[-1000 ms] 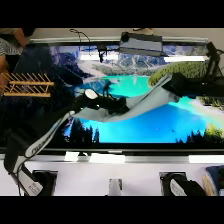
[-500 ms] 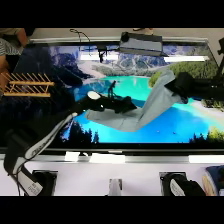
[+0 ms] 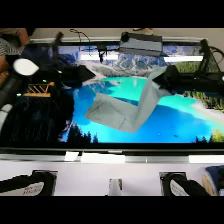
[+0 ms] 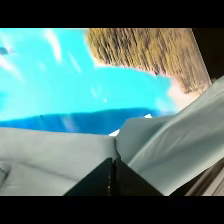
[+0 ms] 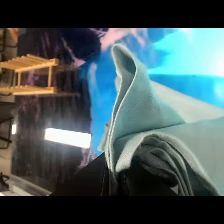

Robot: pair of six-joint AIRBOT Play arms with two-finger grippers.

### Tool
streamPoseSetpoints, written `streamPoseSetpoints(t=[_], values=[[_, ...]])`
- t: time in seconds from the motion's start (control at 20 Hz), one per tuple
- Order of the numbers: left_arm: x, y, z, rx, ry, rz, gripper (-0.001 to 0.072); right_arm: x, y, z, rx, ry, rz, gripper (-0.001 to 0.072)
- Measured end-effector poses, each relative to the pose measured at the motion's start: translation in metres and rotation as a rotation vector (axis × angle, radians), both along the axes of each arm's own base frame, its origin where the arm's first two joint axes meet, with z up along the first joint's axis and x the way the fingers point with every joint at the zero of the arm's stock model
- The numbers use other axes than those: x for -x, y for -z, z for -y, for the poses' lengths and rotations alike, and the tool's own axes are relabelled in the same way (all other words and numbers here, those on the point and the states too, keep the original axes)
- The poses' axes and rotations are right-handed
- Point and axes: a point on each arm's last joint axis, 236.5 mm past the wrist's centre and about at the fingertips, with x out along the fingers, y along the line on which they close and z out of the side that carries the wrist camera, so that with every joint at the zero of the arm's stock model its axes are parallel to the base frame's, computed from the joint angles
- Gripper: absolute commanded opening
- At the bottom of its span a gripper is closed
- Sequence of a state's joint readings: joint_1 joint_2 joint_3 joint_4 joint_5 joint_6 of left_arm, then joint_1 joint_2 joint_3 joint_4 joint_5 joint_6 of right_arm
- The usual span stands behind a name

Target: Fold the shirts.

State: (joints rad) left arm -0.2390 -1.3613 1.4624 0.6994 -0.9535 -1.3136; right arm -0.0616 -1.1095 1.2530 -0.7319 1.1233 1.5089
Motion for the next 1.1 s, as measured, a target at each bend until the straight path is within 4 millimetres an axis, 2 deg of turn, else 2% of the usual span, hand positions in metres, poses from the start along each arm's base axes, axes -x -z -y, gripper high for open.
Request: streamPoseSetpoints(t=[0.1,0.25,0.35,0.6,0.65,0.75,0.8,0.85,0.9,1.0,1.1], values=[[-0.002,-0.022,-0.032,-0.020,-0.058,0.048,0.0034,-0.006,0.007,-0.026,-0.021,-0.038,-0.001,0.0018],[0.002,-0.039,-0.057,-0.035,-0.097,0.081,0.0035,-0.013,0.023,-0.070,-0.040,-0.089,-0.005,0.0018],[0.004,-0.043,-0.064,-0.041,-0.106,0.083,0.0035,-0.016,0.038,-0.100,-0.049,-0.115,-0.023,0.0018],[0.013,-0.042,-0.068,-0.056,-0.091,0.064,0.0035,-0.015,0.087,-0.167,-0.063,-0.162,-0.092,0.0019],[0.015,-0.040,-0.068,-0.060,-0.083,0.058,0.0034,-0.015,0.096,-0.178,-0.069,-0.164,-0.103,0.0038],[0.020,-0.039,-0.066,-0.064,-0.070,0.048,0.0035,-0.019,0.110,-0.195,-0.089,-0.144,-0.117,0.0216],[0.021,-0.038,-0.066,-0.066,-0.064,0.043,0.0035,-0.021,0.117,-0.203,-0.100,-0.133,-0.126,0.0335],[0.022,-0.038,-0.066,-0.067,-0.061,0.040,0.0035,-0.022,0.122,-0.208,-0.113,-0.124,-0.137,0.0529],[0.024,-0.038,-0.066,-0.069,-0.057,0.038,0.0035,-0.022,0.127,-0.213,-0.123,-0.119,-0.150,0.0654],[0.025,-0.037,-0.066,-0.070,-0.053,0.034,0.0035,-0.022,0.134,-0.218,-0.134,-0.116,-0.170,0.0668],[0.026,-0.038,-0.066,-0.071,-0.049,0.033,0.0035,-0.022,0.137,-0.210,-0.125,-0.122,-0.188,0.0667]])
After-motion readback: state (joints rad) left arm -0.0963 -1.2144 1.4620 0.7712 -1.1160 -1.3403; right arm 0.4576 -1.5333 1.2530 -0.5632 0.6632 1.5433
